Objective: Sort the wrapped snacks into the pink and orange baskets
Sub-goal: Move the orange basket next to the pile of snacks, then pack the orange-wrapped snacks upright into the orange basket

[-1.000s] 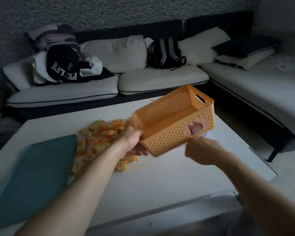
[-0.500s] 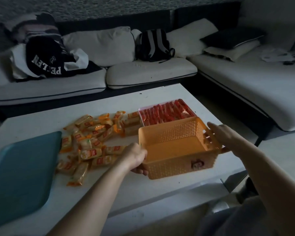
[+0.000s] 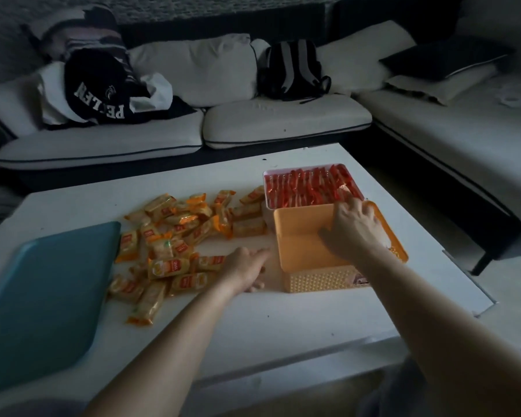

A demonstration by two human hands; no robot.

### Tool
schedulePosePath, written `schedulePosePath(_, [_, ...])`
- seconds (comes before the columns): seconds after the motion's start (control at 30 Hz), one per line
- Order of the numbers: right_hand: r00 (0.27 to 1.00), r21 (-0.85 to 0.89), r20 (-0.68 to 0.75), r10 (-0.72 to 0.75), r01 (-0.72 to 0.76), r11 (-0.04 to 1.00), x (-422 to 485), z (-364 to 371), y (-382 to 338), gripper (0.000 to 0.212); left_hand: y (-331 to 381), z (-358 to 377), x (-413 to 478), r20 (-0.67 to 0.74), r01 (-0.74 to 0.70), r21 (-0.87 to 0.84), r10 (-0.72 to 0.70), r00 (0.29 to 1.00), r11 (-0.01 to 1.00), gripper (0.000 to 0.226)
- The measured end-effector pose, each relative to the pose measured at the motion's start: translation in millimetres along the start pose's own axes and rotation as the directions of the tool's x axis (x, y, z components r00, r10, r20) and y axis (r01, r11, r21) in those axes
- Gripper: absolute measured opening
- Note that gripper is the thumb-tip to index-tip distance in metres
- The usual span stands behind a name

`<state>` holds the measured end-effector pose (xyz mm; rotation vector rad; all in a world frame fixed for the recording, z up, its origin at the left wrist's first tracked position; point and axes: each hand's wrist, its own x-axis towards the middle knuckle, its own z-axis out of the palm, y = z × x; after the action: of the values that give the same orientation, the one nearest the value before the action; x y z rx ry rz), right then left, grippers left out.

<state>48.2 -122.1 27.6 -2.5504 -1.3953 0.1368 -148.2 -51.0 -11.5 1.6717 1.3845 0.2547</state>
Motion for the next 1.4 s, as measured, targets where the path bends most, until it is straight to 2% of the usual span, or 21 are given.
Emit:
schedulePosePath(0.03, [0.992, 0.064, -0.048, -0.119, 0.122, 0.990, -2, 1, -21, 0.054, -15, -17, 0, -0.024, -0.032, 0.047, 0.033, 0.999, 0.998, 0.020])
schedulePosePath(0.1, [0.929, 0.167, -0.078, -0.362, 0.370, 0.914, -7, 8, -65, 0.042, -45, -55, 0, -0.120, -0.082, 0.144, 0.100, 0.988, 0.986, 0.019])
schedulePosePath(0.17, [0.828, 0.210, 0.031, -0.560, 0.543, 0.813, -11, 29, -111, 0.044, -80, -97, -1, -0.212, -0.029, 0.325, 0.102, 0.972, 0.945, 0.004])
schedulePosePath(0.23, [0.756, 0.226, 0.222, -0.616, 0.575, 0.787, -12, 58, -151, 0.060, -104, -131, -7, -0.233, 0.048, 0.601, 0.117, 0.965, 0.798, 0.036])
schedulePosePath(0.3, [0.727, 0.187, 0.347, -0.592, 0.565, 0.803, -10, 87, -176, 0.078, -121, -151, -6, -0.197, 0.055, 0.728, 0.133, 0.971, 0.683, 0.057])
schedulePosePath(0.43, [0.737, 0.072, 0.446, -0.509, 0.537, 0.841, -8, 126, -197, 0.111, -136, -151, 6, -0.086, -0.074, 0.783, 0.225, 0.970, 0.618, 0.073])
schedulePosePath(0.5, [0.745, -0.030, 0.441, -0.500, 0.569, 0.822, -11, 139, -204, 0.110, -141, -146, 14, -0.100, -0.097, 0.802, 0.292, 0.951, 0.590, 0.075])
schedulePosePath(0.57, [0.766, -0.098, 0.397, -0.506, 0.584, 0.806, -13, 147, -208, 0.101, -142, -144, 20, -0.124, -0.094, 0.824, 0.340, 0.932, 0.558, 0.070])
schedulePosePath(0.63, [0.769, -0.088, 0.406, -0.493, 0.570, 0.817, -10, 147, -207, 0.093, -142, -144, 23, -0.117, -0.073, 0.845, 0.316, 0.941, 0.530, 0.064])
schedulePosePath(0.7, [0.762, -0.094, 0.461, -0.455, 0.552, 0.829, -7, 140, -201, 0.084, -138, -150, 22, -0.152, -0.021, 0.799, 0.236, 0.960, 0.601, 0.058])
schedulePosePath(0.8, [0.759, -0.057, 0.511, -0.403, 0.497, 0.866, 1, 126, -195, 0.070, -141, -171, 26, -0.241, 0.133, 0.503, -0.010, 0.971, 0.854, 0.051])
schedulePosePath(0.87, [0.796, 0.122, 0.474, -0.376, 0.363, 0.924, 8, 117, -197, 0.060, -152, -179, 25, -0.268, 0.188, 0.277, -0.112, 0.957, 0.942, 0.059])
schedulePosePath(0.93, [0.840, 0.398, 0.407, -0.358, 0.190, 0.897, 10, 110, -206, 0.051, -167, -171, 22, -0.275, 0.201, 0.187, -0.146, 0.950, 0.961, 0.072])
schedulePosePath(0.97, [0.863, 0.486, 0.356, -0.357, 0.155, 0.860, 9, 108, -214, 0.051, -169, -164, 16, -0.276, 0.223, 0.194, -0.165, 0.947, 0.955, 0.078])
schedulePosePath(1.0, [0.880, 0.519, 0.304, -0.365, 0.168, 0.838, 9, 108, -221, 0.054, -170, -156, 10, -0.298, 0.248, 0.274, -0.163, 0.940, 0.929, 0.081])
schedulePosePath(1.07, [0.893, 0.482, 0.233, -0.386, 0.239, 0.843, 10, 116, -237, 0.059, -169, -140, 5, -0.403, 0.275, 0.485, -0.067, 0.913, 0.830, 0.082])
schedulePosePath(1.13, [0.910, 0.455, 0.217, -0.354, 0.227, 0.861, 13, 126, -254, 0.064, -163, -132, 1, -0.447, 0.258, 0.564, 0.027, 0.894, 0.784, 0.076])
schedulePosePath(1.2, [0.915, 0.465, 0.282, -0.287, 0.132, 0.875, 18, 136, -270, 0.074, -159, -134, 2, -0.433, 0.222, 0.581, 0.066, 0.899, 0.783, 0.065])
schedulePosePath(1.27, [0.898, 0.394, 0.371, -0.238, 0.080, 0.916, 21, 145, -282, 0.088, -160, -133, 3, -0.382, 0.181, 0.608, 0.086, 0.920, 0.773, 0.063])
schedulePosePath(1.4, [0.855, 0.201, 0.459, -0.243, 0.167, 0.965, 23, 153, -293, 0.118, -166, -125, -1, -0.296, 0.157, 0.699, 0.082, 0.952, 0.697, 0.078])
